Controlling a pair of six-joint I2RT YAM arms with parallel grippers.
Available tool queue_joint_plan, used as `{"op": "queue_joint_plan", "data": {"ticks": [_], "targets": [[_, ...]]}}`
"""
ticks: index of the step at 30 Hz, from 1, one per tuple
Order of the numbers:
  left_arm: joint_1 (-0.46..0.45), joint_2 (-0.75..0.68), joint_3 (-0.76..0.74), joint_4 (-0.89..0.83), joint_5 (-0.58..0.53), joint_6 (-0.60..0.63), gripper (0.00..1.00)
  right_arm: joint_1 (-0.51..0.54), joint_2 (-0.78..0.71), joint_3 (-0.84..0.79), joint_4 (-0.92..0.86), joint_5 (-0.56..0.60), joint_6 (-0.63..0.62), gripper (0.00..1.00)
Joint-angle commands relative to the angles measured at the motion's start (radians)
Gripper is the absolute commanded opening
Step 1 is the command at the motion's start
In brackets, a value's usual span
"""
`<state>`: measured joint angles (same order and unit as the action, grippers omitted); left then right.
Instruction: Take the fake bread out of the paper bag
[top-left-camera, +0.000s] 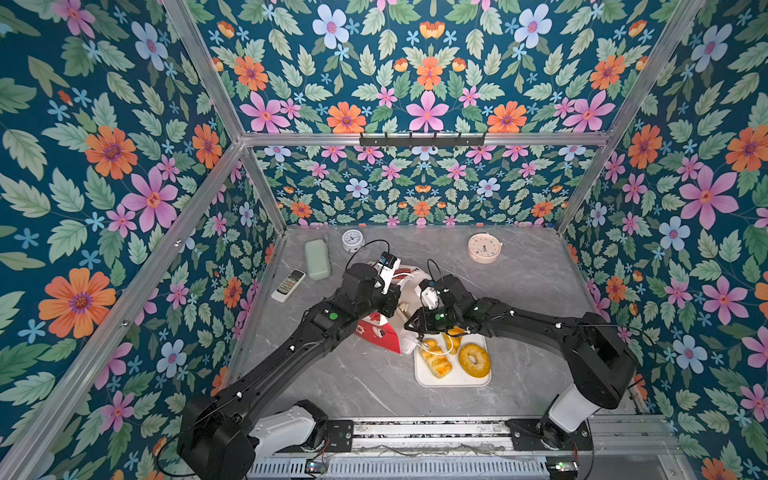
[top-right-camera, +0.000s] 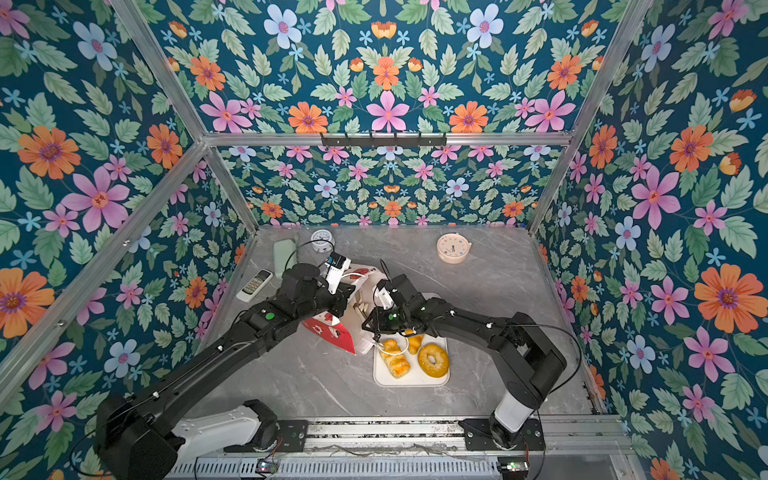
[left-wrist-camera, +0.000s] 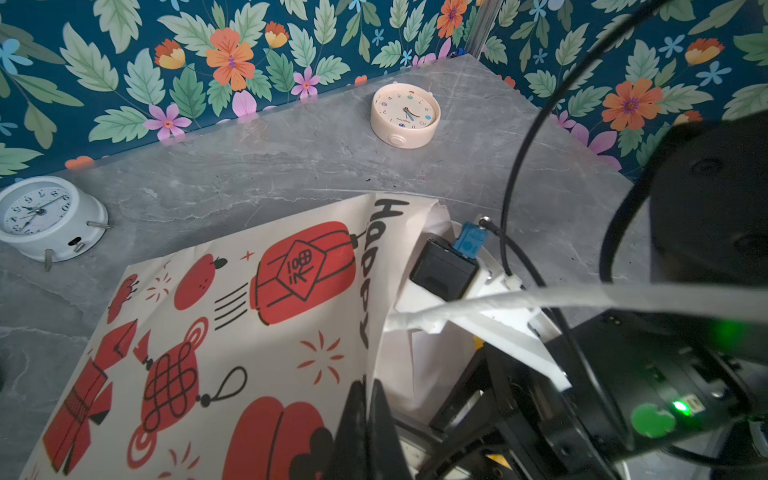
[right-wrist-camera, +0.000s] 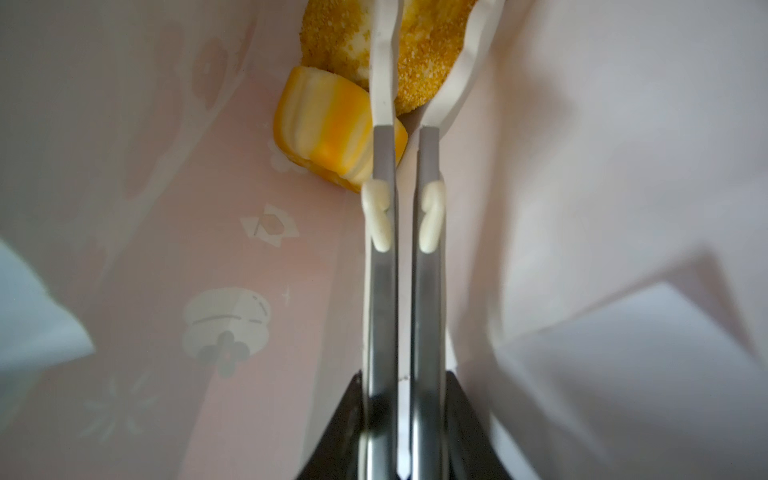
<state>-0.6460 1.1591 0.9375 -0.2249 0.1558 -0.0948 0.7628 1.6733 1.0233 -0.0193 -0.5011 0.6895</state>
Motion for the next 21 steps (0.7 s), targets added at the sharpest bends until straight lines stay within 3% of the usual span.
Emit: {"op": "queue_joint_plan", "data": {"ticks": [1, 14, 21], "targets": [[-0.005, 0.005, -0.002, 0.019, 0.022, 0.006, 0.00, -0.002, 0.030, 0.021, 0.042, -0.039, 0.016, 0.31], [-0.015, -0.005, -0.003, 0.014, 0.017, 0.014, 0.00, -0.016, 0.082, 0.028, 0.134, -0.136, 0.082, 0.35], [-0.015, -0.004, -0.002, 0.019, 0.018, 0.020, 0.00, -0.022, 0.065, 0.039, 0.098, -0.161, 0.081, 0.38]]}}
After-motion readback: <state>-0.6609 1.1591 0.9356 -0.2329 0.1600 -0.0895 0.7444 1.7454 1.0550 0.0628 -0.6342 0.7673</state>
